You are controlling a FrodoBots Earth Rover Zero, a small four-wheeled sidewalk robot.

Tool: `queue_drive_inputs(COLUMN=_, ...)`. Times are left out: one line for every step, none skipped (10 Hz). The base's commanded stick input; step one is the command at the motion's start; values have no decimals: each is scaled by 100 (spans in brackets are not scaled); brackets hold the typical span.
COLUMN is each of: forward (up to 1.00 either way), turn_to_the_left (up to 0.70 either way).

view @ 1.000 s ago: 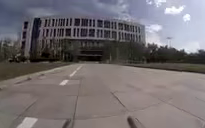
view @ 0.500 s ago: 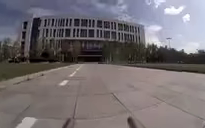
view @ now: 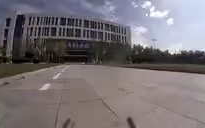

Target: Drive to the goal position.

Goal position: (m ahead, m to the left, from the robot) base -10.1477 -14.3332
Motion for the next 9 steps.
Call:
queue_drive_inputs(forward=70, turn_to_the_left=-35)
queue_drive_inputs(forward=70, turn_to_the_left=-35)
queue_drive_inputs(forward=70, turn_to_the_left=-35)
queue_drive_inputs(forward=70, turn_to_the_left=-35)
queue_drive_inputs(forward=70, turn_to_the_left=-35)
queue_drive_inputs(forward=70, turn_to_the_left=-35)
queue_drive_inputs(forward=70, turn_to_the_left=-35)
queue_drive_inputs(forward=70, turn_to_the_left=-35)
queue_drive_inputs(forward=70, turn_to_the_left=-35)
